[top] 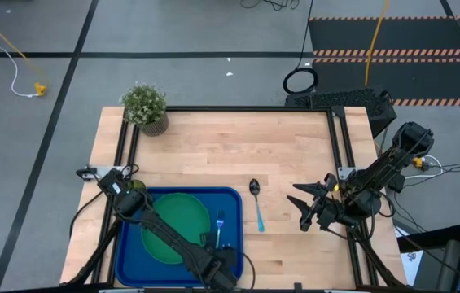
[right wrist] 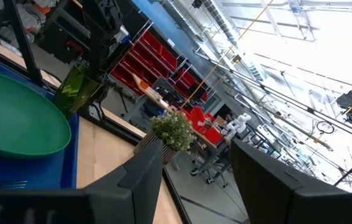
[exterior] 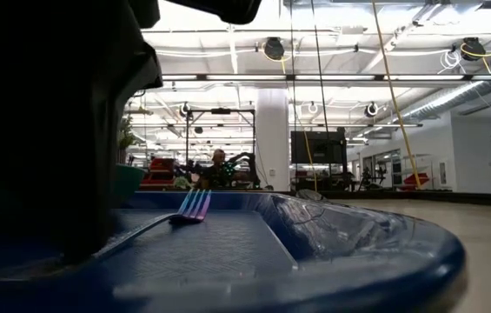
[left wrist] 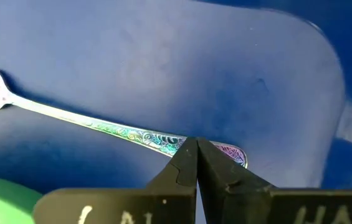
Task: Pick and place plate/cup/fork/spoon on tray
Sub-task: Put the blue fork to the right of the green plate on the dark blue tray
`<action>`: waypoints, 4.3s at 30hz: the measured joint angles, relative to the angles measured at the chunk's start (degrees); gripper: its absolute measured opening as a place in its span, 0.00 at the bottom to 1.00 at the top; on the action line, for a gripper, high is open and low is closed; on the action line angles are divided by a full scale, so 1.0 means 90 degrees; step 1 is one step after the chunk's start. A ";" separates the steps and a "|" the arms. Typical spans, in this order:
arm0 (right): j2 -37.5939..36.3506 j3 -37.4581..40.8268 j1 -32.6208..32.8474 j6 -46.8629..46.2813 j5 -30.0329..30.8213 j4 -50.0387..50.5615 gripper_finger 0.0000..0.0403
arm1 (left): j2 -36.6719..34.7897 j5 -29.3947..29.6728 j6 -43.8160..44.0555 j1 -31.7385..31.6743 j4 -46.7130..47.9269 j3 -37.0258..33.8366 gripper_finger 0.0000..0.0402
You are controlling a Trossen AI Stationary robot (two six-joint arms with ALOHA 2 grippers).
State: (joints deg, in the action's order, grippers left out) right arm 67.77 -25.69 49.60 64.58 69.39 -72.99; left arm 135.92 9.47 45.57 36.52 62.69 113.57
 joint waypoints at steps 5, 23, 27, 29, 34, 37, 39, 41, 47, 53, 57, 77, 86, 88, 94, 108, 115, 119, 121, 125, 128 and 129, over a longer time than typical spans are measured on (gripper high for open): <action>0.0000 0.0000 0.0000 0.0000 0.0001 0.0000 0.45 | -0.0007 0.0180 0.0065 -0.0091 0.0060 -0.0047 0.00; 0.0000 0.0000 0.0000 0.0000 -0.0001 0.0004 0.45 | -0.0219 0.1024 0.0228 -0.0640 0.0325 0.0531 0.01; 0.0000 0.0000 0.0000 0.0000 -0.0001 0.0002 0.45 | -0.0173 0.1320 0.0209 -0.0939 0.0318 0.0485 0.01; 0.0000 0.0000 0.0002 0.0000 -0.0001 0.0002 0.45 | -0.0148 0.1340 0.0142 -0.1097 0.0310 0.0373 0.00; 0.0000 0.0000 0.0002 0.0000 0.0001 0.0005 0.45 | -0.0121 0.1174 0.0060 -0.1454 0.0172 -0.0110 0.02; 0.0000 0.0000 0.0002 -0.0002 0.0002 0.0006 0.45 | -0.0121 0.0758 -0.0093 -0.1617 0.0146 -0.0381 0.01; 0.0000 0.0000 0.0000 -0.0001 0.0004 0.0014 0.45 | -0.0143 0.0686 -0.0092 -0.1670 0.0140 -0.0502 0.01; 0.0000 0.0000 0.0000 0.0000 0.0004 0.0043 0.45 | -0.0146 0.0691 -0.0104 -0.1681 0.0148 -0.0528 0.02; 0.0000 0.0000 0.0002 0.0000 0.0006 0.0073 0.45 | -0.0159 0.0635 -0.0153 -0.1650 0.0164 -0.0531 0.01; 0.0000 0.0000 0.0002 0.0000 0.0006 0.0072 0.45 | -0.0267 0.0499 0.0002 -0.1604 0.0288 -0.0548 0.02; 0.0000 0.0000 0.0002 0.0000 0.0003 0.0071 0.45 | -0.0305 0.0458 0.0124 -0.1557 0.0430 -0.0548 0.01; 0.0000 0.0000 0.0002 -0.0002 0.0001 0.0068 0.45 | -0.0323 0.0042 0.0240 -0.1399 0.0534 -0.0543 0.02; 0.0000 0.0000 0.0001 -0.0002 -0.0011 0.0068 0.45 | -0.0323 -0.0215 0.0291 -0.1267 0.0535 -0.0540 0.02; 0.0000 0.0000 0.0002 -0.0002 -0.0013 0.0068 0.45 | -0.0324 -0.0220 0.0293 -0.1248 0.0534 -0.0540 0.02; 0.0000 0.0000 0.0002 -0.0002 -0.0016 0.0068 0.45 | -0.0325 -0.0443 0.0339 -0.1157 0.0522 -0.0538 0.02; 0.0000 0.0000 0.0001 -0.0002 -0.0018 0.0068 0.45 | -0.0335 -0.0785 0.0366 -0.0809 0.0306 -0.0538 0.01; 0.0000 0.0000 0.0001 -0.0002 -0.0019 0.0066 0.45 | -0.0335 -0.0839 0.0672 -0.0652 0.0336 -0.0400 0.01; 0.0000 0.0000 0.0002 -0.0042 -0.0020 0.0066 0.45 | -0.0335 -0.0798 0.0682 -0.0574 0.0460 0.0009 0.01; 0.0000 0.0000 0.0000 -0.0075 -0.0023 0.0066 0.45 | -0.0335 -0.0616 0.0740 -0.0538 0.0631 0.0303 0.01; 0.0000 0.0000 0.0000 -0.0066 -0.0023 0.0067 0.45 | -0.0338 -0.0190 0.1090 -0.0478 0.1370 0.0822 0.01; 0.0000 0.0000 0.0001 -0.0057 -0.0023 0.0066 0.45 | -0.0342 -0.0001 0.1417 -0.0486 0.1587 0.0898 0.02; 0.0000 0.0000 0.0000 -0.0053 -0.0023 0.0068 0.45 | -0.0342 0.0042 0.1471 -0.0493 0.1556 0.0889 0.02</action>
State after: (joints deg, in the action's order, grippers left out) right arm 67.77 -25.69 49.60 64.10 69.19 -72.38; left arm 132.84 9.84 58.80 32.09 76.69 121.57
